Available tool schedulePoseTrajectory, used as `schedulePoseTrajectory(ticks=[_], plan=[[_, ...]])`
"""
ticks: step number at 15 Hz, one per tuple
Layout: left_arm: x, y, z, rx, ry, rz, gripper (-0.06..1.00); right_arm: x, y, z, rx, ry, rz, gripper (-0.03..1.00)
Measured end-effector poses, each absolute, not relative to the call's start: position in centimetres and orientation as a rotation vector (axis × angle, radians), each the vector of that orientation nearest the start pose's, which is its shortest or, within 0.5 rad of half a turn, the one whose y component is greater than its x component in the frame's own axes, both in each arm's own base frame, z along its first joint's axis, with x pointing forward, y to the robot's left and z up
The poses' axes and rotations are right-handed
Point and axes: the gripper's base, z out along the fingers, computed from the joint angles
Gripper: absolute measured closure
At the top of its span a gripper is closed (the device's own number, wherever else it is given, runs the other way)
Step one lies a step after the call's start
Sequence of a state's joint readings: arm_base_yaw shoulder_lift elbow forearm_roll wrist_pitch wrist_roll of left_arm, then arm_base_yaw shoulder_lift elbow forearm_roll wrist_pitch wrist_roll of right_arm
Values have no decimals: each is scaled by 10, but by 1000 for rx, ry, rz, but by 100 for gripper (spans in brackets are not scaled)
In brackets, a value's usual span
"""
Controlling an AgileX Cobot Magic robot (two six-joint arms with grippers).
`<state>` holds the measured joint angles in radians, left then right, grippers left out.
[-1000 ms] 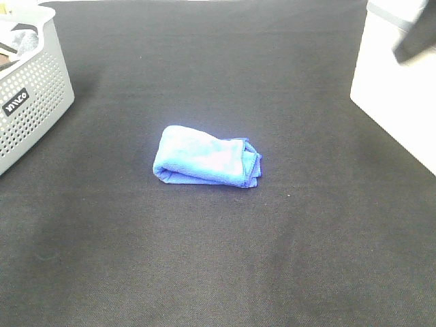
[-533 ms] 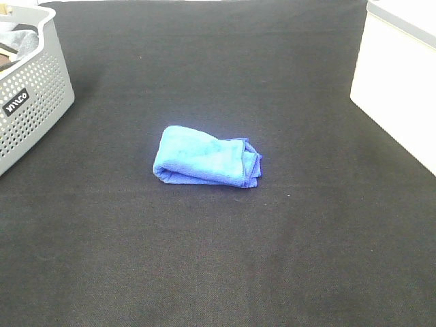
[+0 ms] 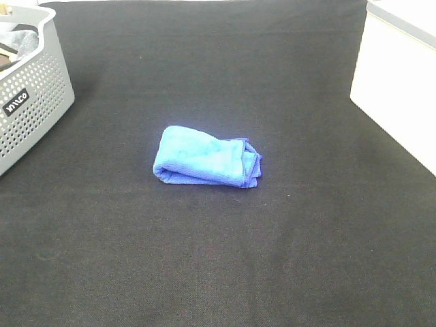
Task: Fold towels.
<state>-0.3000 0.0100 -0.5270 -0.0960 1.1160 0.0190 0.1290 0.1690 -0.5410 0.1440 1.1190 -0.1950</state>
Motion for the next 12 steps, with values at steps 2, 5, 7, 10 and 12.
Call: schedulePoseTrajectory(ticks=[2,5,7,10,12], plan=[[-7,-9,278,396,2035,-298,19,16,13,278,-323,2194,144,21],[-7,-10,278,427,2017,-298,19,17,12,279,-300,2187,145,21],[-7,-11,279,443,2013,-298,19,17,12,279,-299,2186,146,21],[-7,-12,279,443,2014,-304,19,17,12,279,-299,2186,146,21],[-7,-12,279,443,2013,-305,19,17,12,279,-299,2186,144,21]])
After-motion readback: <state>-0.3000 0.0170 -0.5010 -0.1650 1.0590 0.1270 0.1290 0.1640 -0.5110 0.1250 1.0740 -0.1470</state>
